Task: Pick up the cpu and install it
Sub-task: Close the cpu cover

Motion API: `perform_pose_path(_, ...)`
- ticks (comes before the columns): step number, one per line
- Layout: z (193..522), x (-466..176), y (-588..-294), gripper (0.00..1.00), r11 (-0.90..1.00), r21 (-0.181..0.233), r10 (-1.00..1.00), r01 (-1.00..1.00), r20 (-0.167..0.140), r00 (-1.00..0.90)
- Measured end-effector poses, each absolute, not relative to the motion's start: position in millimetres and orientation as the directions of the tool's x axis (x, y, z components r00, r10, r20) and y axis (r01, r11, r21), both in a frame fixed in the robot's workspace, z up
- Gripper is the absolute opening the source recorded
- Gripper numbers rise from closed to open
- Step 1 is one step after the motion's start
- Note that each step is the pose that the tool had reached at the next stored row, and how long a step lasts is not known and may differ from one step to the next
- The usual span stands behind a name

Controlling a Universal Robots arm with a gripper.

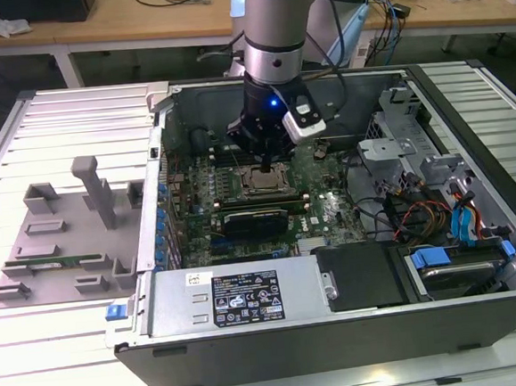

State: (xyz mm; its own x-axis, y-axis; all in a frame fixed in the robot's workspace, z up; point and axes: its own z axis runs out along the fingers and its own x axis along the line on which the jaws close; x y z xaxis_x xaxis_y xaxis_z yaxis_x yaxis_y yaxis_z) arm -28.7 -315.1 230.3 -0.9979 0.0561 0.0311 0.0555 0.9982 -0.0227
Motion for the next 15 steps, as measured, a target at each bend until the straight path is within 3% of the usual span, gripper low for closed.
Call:
perform_pose_path(4,229,-30,-315,0.11,0.999,-0.032,0.005,0.005,0.011,-1.0)
perform_pose_path(6,228,-33,-315,0.11,0.999,-0.036,0.002,0.003,-0.014,-1.0)
perform_pose_path(15,226,-46,-315,0.11,0.999,-0.036,0.002,0.003,-0.024,-1.0)
